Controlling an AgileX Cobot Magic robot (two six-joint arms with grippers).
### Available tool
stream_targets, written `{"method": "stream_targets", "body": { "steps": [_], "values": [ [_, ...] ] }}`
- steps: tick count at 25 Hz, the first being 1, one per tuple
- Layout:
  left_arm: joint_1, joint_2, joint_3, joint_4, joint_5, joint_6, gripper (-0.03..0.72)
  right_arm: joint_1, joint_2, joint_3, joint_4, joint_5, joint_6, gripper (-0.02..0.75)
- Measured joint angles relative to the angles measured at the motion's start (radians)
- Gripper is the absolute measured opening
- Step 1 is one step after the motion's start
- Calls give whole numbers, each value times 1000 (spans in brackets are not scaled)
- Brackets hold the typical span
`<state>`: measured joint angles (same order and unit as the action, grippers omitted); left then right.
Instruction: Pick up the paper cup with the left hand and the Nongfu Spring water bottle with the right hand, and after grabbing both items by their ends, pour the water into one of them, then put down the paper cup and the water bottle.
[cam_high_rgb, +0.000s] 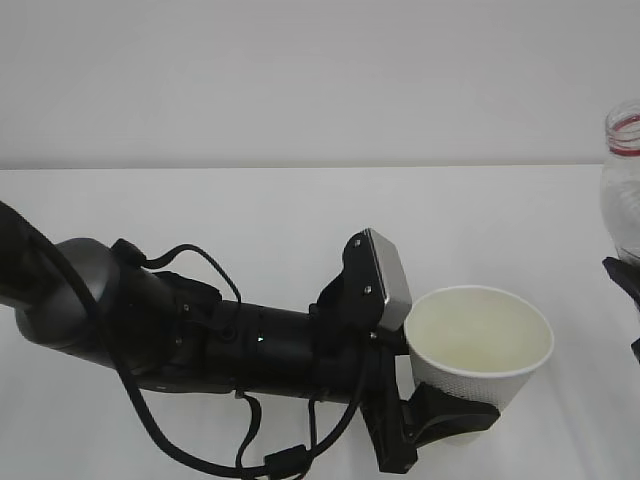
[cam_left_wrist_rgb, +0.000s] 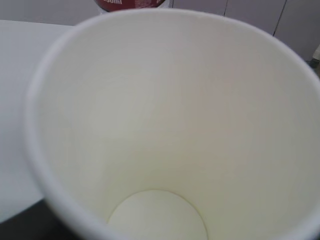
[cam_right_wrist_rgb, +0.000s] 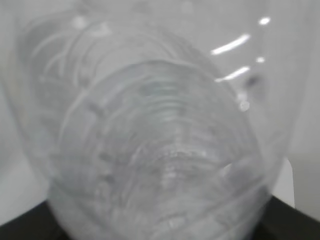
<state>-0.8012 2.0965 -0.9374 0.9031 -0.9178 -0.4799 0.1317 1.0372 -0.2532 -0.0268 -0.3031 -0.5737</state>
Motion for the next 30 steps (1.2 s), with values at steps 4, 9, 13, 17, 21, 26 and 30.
{"method": "stream_targets", "body": {
  "steps": [4,9,13,17,21,26,30],
  "values": [
    [0,0,0,0,0,0,528,0,0,0,0,0,-4,452],
    [0,0,0,2,0,0,527,0,0,0,-7,-14,-57,452],
    [0,0,0,9,0,0,523,0,0,0,-7,-70,-138,452],
    [0,0,0,11,0,0,522,0,0,0,-8,-109,-207,452],
    [0,0,0,11,0,0,522,0,0,0,-8,-111,-292,452],
    [0,0,0,11,0,0,522,0,0,0,-8,-114,-355,452],
    [0,0,0,13,0,0,522,0,0,0,-8,-119,-411,452]
  ]
}}
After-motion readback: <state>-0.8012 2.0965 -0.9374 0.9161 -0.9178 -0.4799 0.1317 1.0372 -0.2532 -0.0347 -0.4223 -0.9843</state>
